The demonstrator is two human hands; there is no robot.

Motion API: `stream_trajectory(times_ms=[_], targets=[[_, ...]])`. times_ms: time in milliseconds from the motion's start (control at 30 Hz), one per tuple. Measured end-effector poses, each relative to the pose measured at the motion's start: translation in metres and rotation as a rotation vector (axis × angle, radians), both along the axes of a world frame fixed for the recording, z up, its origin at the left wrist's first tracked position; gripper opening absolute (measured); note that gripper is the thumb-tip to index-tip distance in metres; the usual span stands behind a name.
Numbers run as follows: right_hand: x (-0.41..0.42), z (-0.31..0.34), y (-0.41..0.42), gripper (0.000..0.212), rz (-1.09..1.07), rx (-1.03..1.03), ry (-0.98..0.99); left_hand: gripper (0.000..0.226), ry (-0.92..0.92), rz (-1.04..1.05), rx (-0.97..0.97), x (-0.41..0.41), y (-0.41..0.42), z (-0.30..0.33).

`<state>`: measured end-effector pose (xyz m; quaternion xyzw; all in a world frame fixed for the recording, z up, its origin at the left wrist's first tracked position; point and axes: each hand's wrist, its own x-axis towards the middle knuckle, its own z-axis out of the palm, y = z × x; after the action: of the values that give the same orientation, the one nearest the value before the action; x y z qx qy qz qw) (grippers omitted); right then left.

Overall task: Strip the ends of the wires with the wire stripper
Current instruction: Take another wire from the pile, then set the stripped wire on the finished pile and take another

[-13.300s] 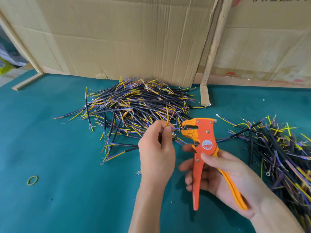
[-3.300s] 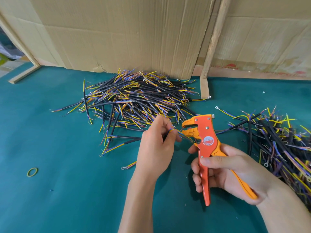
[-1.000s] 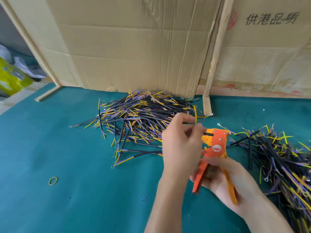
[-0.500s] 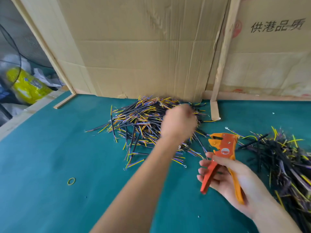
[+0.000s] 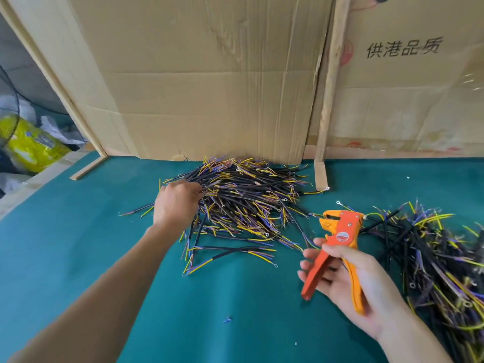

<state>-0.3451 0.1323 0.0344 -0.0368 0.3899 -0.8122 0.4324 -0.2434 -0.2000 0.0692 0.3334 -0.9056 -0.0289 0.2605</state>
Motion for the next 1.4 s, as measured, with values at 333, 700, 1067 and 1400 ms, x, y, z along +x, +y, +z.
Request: stream_trajectory(times_ms=[333, 700, 1067, 1400], targets=[[-0.001, 0.006, -0.001, 0.059, 0.004, 0.027, -0.017, 0.007, 0.425, -0.293, 0.352, -0.031, 0.07, 0.072], [-0.006, 0.001, -0.002, 0.066, 0.073, 0.084, 0.059, 0.022, 0.8, -0.364, 1.32, -0.038, 0.205, -0.042], [-0.019, -0.023, -0.008, 0.064, 0.114, 0.043, 0.039, 0.016, 0.952, -0.373, 1.505, -0.041, 0.204, -0.04], [-0.021, -0.027, -0.007, 0.06, 0.137, 0.035, 0.044, 0.021, 0.913, -0.393, 1.534, -0.04, 0.202, -0.039]])
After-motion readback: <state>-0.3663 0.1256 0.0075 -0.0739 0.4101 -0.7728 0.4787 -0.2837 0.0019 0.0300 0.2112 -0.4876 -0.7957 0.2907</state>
